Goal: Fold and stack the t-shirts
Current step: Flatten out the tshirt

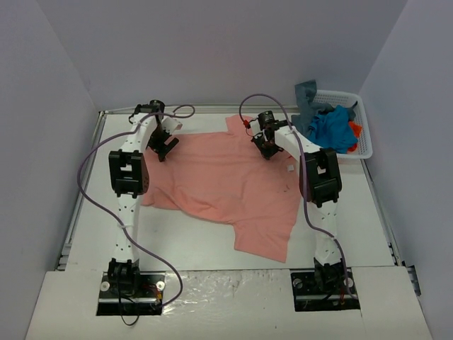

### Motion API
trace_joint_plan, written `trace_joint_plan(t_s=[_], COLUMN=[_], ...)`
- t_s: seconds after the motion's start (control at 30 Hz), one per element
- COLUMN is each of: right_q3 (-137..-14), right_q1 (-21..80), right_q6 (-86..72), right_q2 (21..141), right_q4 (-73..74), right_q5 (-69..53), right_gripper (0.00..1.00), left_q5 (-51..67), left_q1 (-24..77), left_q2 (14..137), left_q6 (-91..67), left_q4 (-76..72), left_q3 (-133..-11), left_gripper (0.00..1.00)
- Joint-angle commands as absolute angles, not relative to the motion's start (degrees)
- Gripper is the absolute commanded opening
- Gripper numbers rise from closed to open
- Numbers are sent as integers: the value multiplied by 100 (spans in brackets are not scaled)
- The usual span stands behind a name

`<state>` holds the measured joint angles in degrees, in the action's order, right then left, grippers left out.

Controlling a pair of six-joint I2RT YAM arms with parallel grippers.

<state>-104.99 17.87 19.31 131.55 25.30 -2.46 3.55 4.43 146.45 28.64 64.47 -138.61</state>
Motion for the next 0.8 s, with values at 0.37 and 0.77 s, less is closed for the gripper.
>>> trace_joint_plan(t_s=[0.37,0.77], right_q3=[-10995,-10004], right_q1=[1767,1758], right_q6=[1933,2285], right_q2=[13096,11296], right_q4=[3225,3498], right_q5=[62,-597], right_gripper=[0,54], left_q5=[-430,719], left_q1=[607,-158], left_q2=[13844,10339], left_q6=[3313,3436], left_q4=[6012,5318], left_q3=[-13291,-9909], left_gripper=[92,94])
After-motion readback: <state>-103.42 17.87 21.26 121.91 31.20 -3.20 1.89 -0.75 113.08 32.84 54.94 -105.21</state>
